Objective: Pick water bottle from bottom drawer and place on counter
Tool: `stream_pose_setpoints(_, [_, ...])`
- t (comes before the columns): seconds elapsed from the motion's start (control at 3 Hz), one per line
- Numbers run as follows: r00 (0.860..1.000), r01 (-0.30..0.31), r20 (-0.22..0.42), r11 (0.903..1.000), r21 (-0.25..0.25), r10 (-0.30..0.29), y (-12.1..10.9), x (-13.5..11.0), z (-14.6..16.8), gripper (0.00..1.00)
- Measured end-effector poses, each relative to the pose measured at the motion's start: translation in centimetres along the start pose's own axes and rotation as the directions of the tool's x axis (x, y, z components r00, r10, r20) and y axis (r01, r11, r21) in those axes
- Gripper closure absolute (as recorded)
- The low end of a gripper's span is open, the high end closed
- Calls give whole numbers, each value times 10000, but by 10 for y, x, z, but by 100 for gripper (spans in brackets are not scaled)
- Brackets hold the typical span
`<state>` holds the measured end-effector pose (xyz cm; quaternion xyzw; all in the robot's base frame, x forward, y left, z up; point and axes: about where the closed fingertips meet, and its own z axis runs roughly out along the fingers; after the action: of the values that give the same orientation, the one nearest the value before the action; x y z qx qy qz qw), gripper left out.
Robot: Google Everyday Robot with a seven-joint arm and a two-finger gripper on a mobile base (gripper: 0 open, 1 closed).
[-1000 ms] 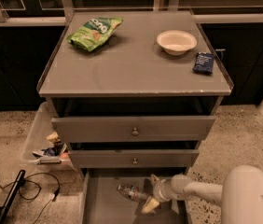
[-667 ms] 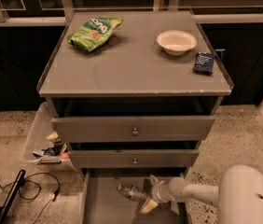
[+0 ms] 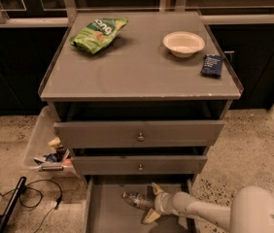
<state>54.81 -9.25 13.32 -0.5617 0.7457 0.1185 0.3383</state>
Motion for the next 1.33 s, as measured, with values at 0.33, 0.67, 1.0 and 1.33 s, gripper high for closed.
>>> stream_pose_setpoints(0.33, [9999,99,40,10000,-3,-99,1,-1,2,19])
stream_pose_setpoints(0.67, [9999,99,40,10000,-3,-99,1,-1,2,42])
stream_pose_setpoints(1.0, [9999,99,40,10000,-4,-99,1,-1,2,65])
stream_pose_setpoints(1.33, [9999,99,41,10000,-4,-99,1,-1,2,89])
